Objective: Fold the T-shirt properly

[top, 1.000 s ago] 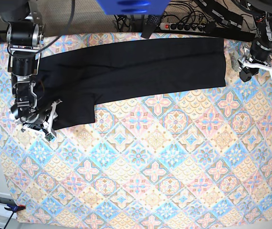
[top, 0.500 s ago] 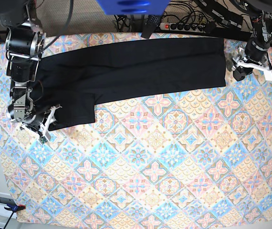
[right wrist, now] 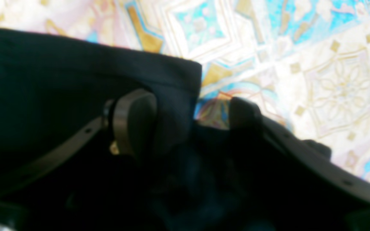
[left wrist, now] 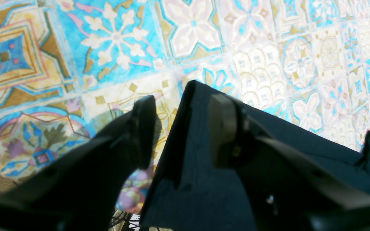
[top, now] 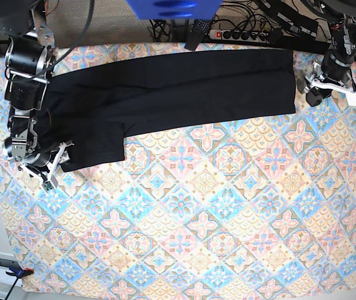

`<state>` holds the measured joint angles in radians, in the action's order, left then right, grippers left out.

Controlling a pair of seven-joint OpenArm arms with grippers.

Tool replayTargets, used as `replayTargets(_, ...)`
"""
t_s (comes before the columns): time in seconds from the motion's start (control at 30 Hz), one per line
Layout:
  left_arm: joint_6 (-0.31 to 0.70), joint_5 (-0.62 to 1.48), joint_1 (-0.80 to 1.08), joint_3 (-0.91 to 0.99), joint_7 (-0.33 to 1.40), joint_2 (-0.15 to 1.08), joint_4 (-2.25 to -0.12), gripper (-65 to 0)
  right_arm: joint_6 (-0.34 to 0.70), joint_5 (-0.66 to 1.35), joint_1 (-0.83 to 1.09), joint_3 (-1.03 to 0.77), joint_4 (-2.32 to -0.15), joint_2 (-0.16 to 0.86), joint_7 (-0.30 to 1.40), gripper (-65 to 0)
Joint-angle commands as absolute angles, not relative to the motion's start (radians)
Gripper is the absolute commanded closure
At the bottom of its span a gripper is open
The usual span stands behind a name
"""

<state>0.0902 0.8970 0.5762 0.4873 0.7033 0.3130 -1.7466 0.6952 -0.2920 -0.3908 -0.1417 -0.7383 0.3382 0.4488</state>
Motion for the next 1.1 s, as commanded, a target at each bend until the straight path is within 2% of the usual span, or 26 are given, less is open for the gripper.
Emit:
replayTargets(0.0, 0.096, 0.905, 0.578, 0.495, 0.687, 0.325, -1.765, -27.2, 0.698, -0.285, -0.418, -0.124, -0.753, 0.351, 0.433, -38.2)
replayTargets(0.23, 0.096, 0.905, 0.578, 0.495, 0.687, 0.325, -1.765, -27.2, 0.698, -0.285, -0.417, -0.087, -0.74, 0.348, 0.433, -38.2)
replayTargets(0.57, 0.096, 0.905, 0.578, 0.498, 0.687, 0.325, -1.765, -27.2, 0.698, -0.285, -0.421, -0.094, -0.591, 0.348, 0.43, -36.8)
replayTargets(0.7, 0.096, 0.905, 0.578, 0.496, 0.687, 0.325, -1.765, -27.2, 0.698, -0.283, -0.421, -0.096, -0.591, 0.348, 0.433, -28.1)
replayTargets(0.83, 0.096, 0.905, 0.578, 0.496, 0.687, 0.325, -1.765, -27.2, 0.698, -0.272, -0.417, -0.097, -0.595, 0.348, 0.433, -14.7)
replayTargets(0.93, 0.096, 0.905, 0.578, 0.496, 0.687, 0.325, -1.765, -27.2, 0.698, -0.17, -0.417, -0.097, -0.611, 0.351, 0.433, -3.3)
replayTargets(1.0, 0.096, 0.905, 0.578, 0.496, 0.687, 0.325, -1.765, -27.2, 0.698, -0.082, -0.415, -0.093, -0.688, 0.351, 0.443, -0.1)
replayTargets(1.07, 0.096, 0.905, 0.578, 0.496, 0.687, 0.325, -1.765, -27.2, 0.698, -0.016, -0.372, -0.094, -0.786, 0.352, 0.498, -0.2)
